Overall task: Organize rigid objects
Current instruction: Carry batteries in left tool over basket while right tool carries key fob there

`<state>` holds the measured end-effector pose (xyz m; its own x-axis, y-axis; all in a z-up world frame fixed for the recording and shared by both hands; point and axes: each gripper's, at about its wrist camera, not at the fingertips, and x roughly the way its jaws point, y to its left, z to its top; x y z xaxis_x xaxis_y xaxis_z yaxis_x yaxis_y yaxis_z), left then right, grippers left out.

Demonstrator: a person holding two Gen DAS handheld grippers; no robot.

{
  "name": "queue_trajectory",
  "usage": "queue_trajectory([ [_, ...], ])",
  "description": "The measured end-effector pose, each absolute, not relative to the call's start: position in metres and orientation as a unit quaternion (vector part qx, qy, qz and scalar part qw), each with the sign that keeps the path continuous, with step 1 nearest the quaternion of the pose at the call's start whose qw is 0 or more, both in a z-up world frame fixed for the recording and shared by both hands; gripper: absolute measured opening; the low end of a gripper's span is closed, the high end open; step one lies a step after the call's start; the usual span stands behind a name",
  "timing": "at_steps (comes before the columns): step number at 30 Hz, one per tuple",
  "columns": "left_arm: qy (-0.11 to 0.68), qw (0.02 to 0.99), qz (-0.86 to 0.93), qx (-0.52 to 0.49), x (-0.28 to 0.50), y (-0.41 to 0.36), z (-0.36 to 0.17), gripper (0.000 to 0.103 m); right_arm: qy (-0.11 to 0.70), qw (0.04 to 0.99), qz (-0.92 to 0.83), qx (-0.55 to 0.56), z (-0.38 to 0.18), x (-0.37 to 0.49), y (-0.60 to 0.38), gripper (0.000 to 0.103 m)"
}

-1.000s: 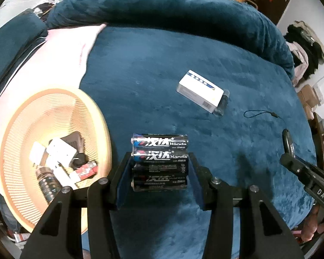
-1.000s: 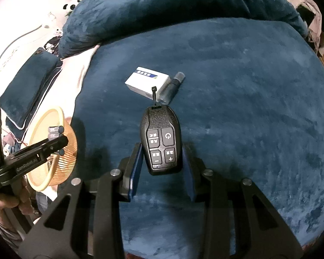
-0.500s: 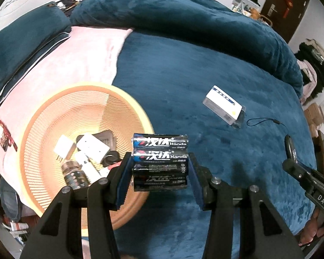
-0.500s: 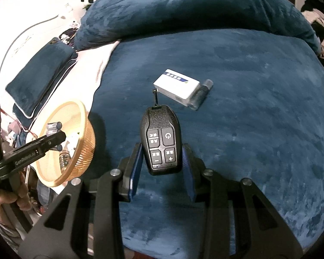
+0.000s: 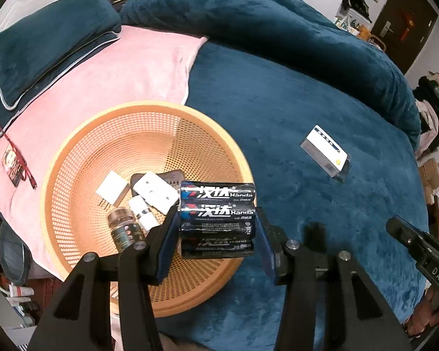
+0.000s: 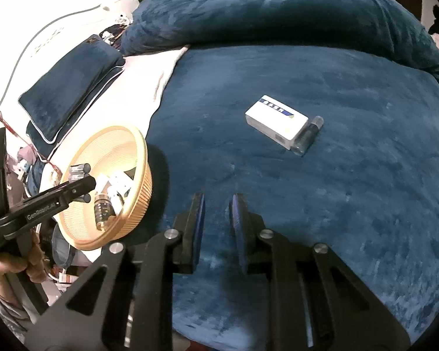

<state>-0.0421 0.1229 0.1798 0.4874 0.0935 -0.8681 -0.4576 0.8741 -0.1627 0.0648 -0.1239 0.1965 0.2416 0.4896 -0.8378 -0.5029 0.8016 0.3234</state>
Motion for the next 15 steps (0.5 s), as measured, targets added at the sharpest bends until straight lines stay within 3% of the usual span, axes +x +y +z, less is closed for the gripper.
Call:
queue_trajectory([
  [3,0.481,0.839,0.166,-0.194,-0.045,0.127,0.176,0.051,0.533,0.789,0.306,-0.009,0.192,0.064,-0.122,0.022],
  [5,0.484,0.837,0.165,-0.196,-0.046,0.127,0.173,0.051,0.556,0.779,0.289,-0.006,0.177,0.067,-0.123,0.030],
  [7,0.490,0.834,0.160,-0.196,-0.046,0.125,0.168,0.051,0.583,0.764,0.277,0.004,0.158,0.070,-0.125,0.070],
  [15,0.506,0.828,0.146,-0.192,-0.034,0.116,0.149,0.051,0.636,0.741,0.216,0.004,0.082,0.069,-0.133,0.071],
])
